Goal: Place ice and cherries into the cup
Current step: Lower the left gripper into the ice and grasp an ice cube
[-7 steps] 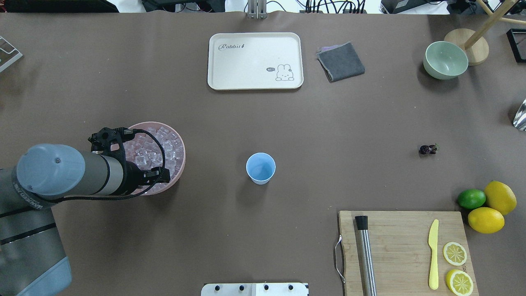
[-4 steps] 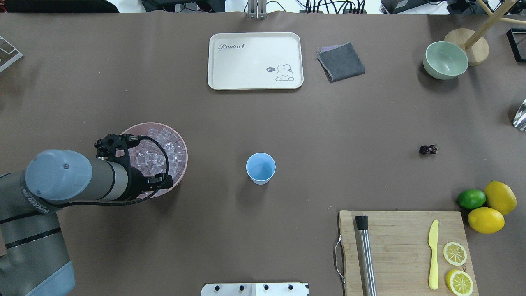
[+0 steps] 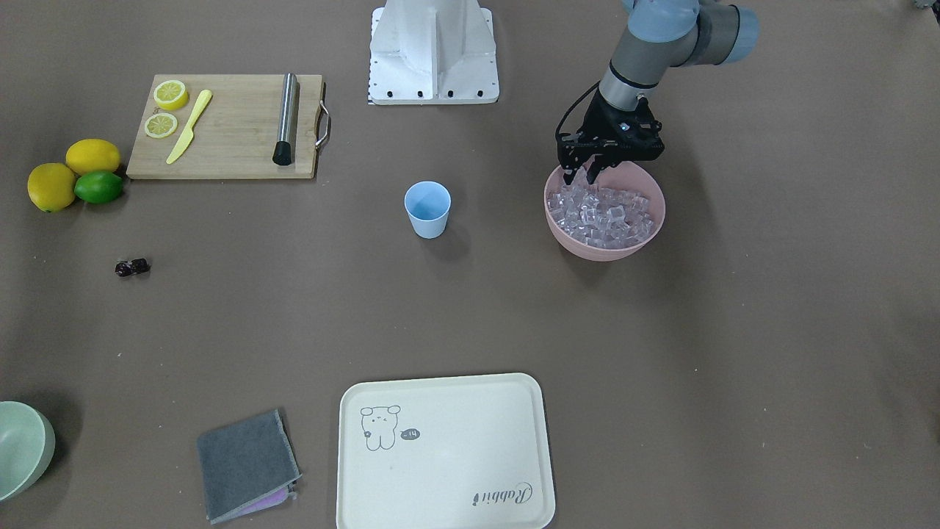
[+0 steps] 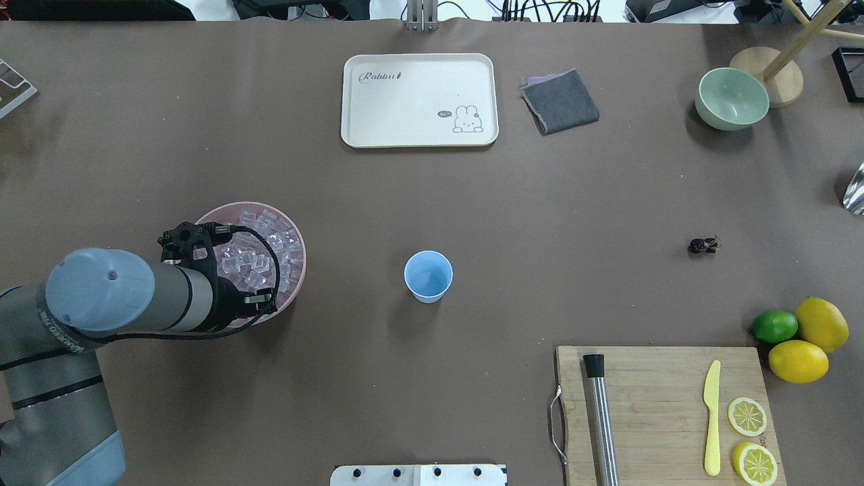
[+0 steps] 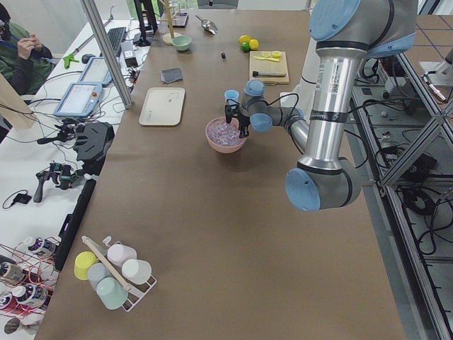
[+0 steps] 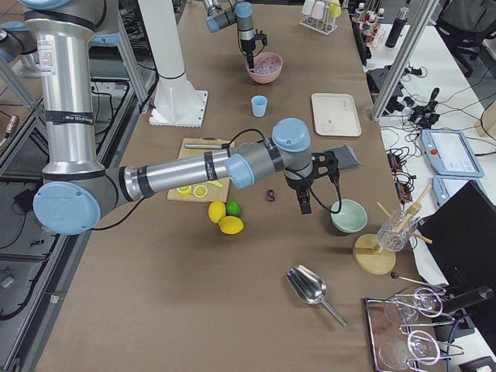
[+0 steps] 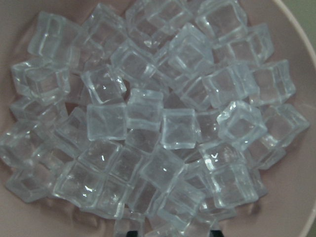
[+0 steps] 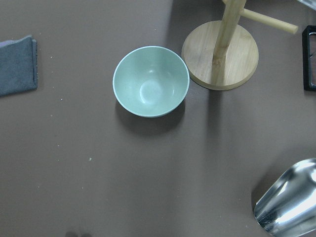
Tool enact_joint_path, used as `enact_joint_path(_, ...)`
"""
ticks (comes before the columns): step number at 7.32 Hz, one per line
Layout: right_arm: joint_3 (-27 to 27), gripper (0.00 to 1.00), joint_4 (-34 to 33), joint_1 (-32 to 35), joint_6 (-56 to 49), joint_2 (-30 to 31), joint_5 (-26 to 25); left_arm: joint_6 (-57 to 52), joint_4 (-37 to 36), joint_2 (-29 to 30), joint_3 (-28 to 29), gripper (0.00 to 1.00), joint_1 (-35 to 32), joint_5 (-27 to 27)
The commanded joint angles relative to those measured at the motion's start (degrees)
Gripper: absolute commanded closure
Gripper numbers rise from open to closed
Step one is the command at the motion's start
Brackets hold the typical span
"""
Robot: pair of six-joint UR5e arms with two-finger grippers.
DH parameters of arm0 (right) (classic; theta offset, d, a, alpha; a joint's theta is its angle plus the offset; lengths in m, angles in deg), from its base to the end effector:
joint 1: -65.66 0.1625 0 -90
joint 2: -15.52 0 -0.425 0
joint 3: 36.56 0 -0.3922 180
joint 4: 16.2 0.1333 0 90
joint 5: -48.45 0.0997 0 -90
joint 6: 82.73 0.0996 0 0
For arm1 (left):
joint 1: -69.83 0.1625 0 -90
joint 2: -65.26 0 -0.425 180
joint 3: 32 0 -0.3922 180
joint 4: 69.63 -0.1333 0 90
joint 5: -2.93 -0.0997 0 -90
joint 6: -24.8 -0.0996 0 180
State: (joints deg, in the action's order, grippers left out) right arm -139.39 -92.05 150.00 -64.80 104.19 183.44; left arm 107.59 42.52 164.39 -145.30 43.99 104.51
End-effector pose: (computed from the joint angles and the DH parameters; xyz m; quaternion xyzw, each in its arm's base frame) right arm 0.0121 -0.5150 0.5062 0.1453 -0.4093 0.0027 0.9007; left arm 0.4328 -0.3355 0.3471 0.0438 0.4628 -0.0975 0.8800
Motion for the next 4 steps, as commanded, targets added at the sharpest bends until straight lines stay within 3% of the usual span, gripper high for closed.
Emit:
enact_joint_path(1,0.00,0.00,0.00,-0.06,0.00,-0.07,-0.07,0.00,0.00,0.01,-0.07,0.75,-0.08,0.02)
enact_joint_path(3,0.00,0.00,0.00,-0.15,0.00,-0.07,-0.07,0.00,0.00,0.01,-0.16,1.00,-0.43,0.02)
enact_joint_path(4,0.00,0.00,0.00,-0.15,0.00,-0.07,-0.07,0.00,0.00,0.01,-0.51,1.00,-0.78,0.20)
